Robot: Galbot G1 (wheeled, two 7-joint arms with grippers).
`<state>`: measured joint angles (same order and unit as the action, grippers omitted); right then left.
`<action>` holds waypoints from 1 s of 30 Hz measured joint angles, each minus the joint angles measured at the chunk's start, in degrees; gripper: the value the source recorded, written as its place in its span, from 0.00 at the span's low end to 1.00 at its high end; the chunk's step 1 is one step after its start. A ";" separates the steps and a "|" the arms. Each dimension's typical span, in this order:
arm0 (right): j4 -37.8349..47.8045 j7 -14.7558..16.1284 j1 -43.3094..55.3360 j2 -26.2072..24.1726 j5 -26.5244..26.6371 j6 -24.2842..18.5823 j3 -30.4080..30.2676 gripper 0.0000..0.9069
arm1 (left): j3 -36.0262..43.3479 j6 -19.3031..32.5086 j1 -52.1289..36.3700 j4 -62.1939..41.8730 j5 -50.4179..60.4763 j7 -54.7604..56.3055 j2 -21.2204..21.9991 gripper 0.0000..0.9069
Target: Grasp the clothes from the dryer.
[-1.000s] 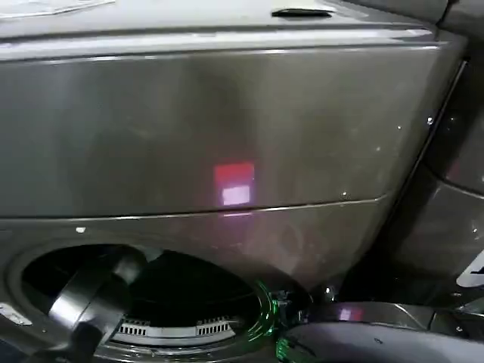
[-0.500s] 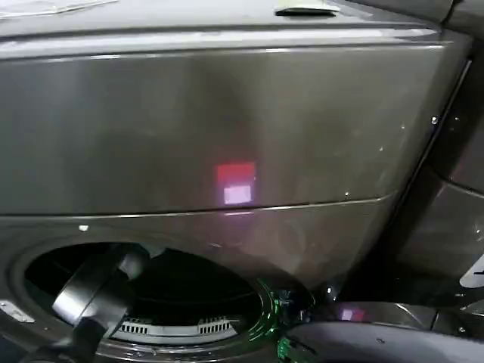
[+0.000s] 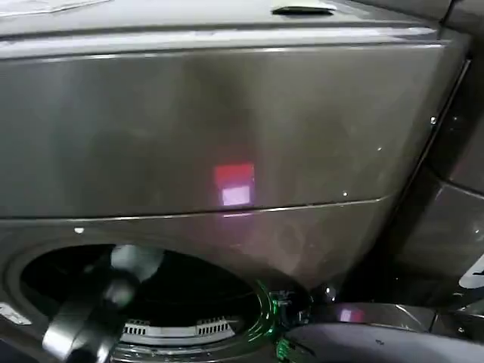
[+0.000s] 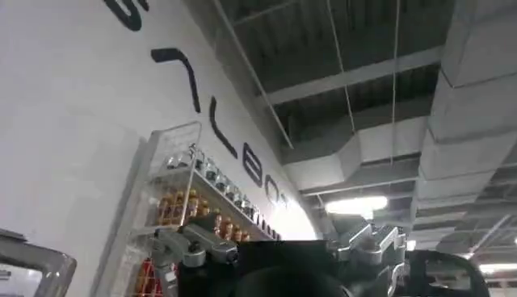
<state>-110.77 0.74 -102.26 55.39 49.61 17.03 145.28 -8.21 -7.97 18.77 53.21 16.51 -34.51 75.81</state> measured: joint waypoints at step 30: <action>0.88 2.85 -1.31 -1.95 -0.82 -2.25 2.45 1.00 | -14.31 7.38 24.37 28.69 -13.33 44.22 7.81 0.00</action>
<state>-109.89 3.59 -103.57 53.43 48.79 14.78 147.74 -22.52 -0.59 43.14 81.90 3.18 9.70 83.62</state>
